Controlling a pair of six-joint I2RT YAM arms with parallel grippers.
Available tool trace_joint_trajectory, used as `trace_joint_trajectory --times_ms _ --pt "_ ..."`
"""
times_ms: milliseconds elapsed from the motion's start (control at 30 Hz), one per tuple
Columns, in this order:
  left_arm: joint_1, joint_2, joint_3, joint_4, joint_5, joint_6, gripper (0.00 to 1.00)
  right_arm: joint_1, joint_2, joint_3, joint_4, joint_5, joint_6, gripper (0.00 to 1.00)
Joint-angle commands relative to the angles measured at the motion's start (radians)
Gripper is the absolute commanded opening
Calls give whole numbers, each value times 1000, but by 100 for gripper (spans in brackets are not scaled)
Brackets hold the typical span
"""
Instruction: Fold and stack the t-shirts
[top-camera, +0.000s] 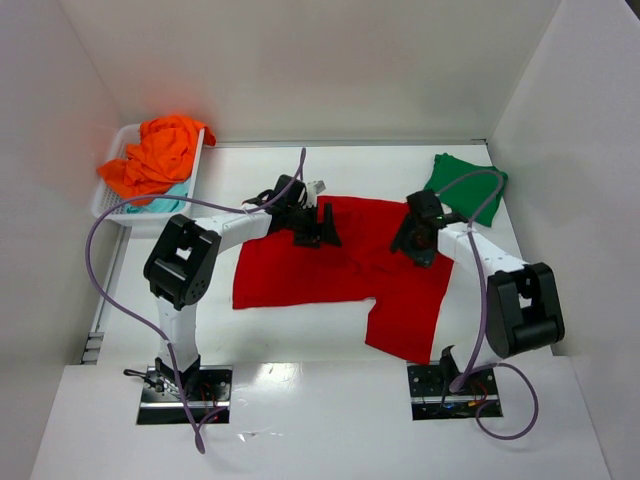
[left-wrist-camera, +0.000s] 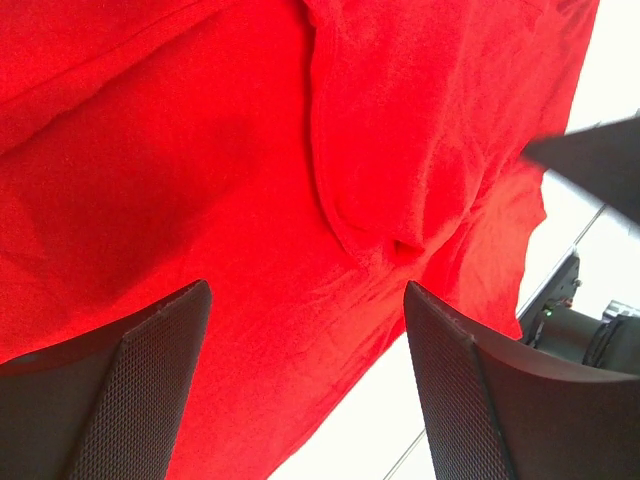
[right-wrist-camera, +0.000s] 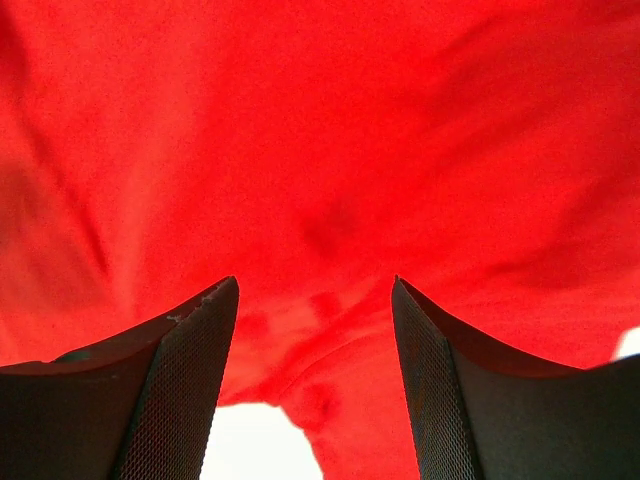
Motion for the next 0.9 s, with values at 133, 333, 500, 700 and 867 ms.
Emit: trace_joint_trajectory --times_ms 133,333,500,700,867 --pt "6 -20 -23 19 26 33 85 -172 -19 77 35 115 -105 69" --pt "6 -30 -45 -3 3 43 84 -237 140 171 104 150 -174 69" --pt "6 -39 -66 -14 -6 52 84 -278 208 203 157 182 -183 69" --pt "6 -28 -75 -23 4 52 84 -298 322 313 180 209 -192 60" --pt "6 -17 -75 -32 24 52 83 -298 395 398 180 199 -203 53"
